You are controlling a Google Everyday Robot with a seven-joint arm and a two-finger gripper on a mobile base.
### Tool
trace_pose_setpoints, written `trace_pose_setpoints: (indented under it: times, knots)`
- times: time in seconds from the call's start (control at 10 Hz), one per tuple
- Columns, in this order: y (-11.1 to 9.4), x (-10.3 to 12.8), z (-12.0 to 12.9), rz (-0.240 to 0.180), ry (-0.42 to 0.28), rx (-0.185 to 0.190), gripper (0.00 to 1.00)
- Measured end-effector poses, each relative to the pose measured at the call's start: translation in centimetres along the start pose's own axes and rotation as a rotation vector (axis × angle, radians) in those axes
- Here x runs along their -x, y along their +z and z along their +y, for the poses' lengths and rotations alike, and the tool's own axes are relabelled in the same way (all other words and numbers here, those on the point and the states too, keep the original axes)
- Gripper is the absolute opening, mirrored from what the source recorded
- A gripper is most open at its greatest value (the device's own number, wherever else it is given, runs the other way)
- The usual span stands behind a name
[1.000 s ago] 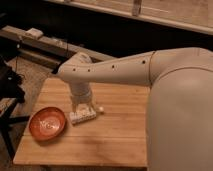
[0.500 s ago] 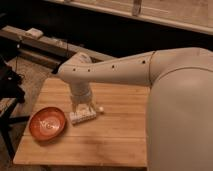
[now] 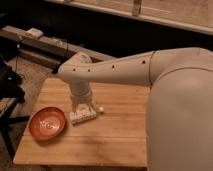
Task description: Place the bottle in the ceramic bowl
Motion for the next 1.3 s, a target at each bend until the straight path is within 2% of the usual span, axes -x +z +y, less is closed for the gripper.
trace_pose_setpoints:
  times: [0.9, 1.0, 1.1, 1.3]
  knots:
    - [-0.2, 0.0, -0.1, -0.006, 0.009, -0.006, 0.65]
    - [-0.2, 0.1, -0.4, -0.015, 0.038, -0.041, 0.65]
    - [-0.1, 0.3, 0.0, -0.028, 0.098, -0.082, 0.65]
    - [-0.1, 0.2, 0.6, -0.036, 0.21, -0.092, 0.65]
